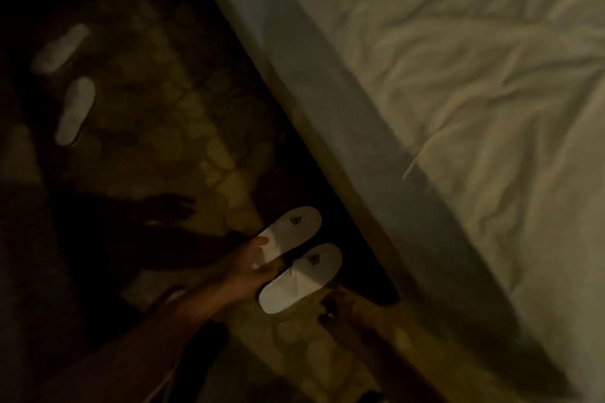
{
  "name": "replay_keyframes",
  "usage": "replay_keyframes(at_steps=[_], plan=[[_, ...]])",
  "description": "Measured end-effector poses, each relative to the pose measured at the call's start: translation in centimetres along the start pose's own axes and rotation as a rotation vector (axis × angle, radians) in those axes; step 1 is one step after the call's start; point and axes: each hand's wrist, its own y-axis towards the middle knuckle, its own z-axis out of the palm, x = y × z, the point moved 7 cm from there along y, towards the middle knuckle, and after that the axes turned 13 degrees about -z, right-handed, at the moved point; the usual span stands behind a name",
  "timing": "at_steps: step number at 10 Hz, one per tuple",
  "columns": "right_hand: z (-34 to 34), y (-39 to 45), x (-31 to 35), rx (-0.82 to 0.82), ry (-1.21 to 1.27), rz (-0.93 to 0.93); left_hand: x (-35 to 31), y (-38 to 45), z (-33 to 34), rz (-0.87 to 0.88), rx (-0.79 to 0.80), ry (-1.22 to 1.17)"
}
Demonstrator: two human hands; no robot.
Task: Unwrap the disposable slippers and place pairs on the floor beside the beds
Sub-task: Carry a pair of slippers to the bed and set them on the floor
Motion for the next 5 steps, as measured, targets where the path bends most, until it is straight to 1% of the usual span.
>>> replay_keyframes(at_steps=[1, 2, 3, 4, 5], plan=[[0.2, -0.9, 0.4, 0.088, -0.110, -0.160, 2.2, -0.9, 1.1, 0.031, -0.066, -0.076], [-0.7, 0.1, -0.6, 0.096, -0.113, -0.125, 4.0, -0.6, 2.9, 0.005, -0.088, -0.220], [0.2, 3.0, -1.8, 0.074, -0.149, -0.162, 6.4, 1.2, 4.9, 0.016, -0.159, -0.174], [3.1, 6.4, -4.1, 0.101, -0.241, -0.243, 10.6, 4.7, 7.4, 0.049, -0.215, -0.146], [7.1, 10.7, -6.4, 0.138, -0.367, -0.458, 14.5, 7.7, 9.2, 0.065, -0.238, -0.134]])
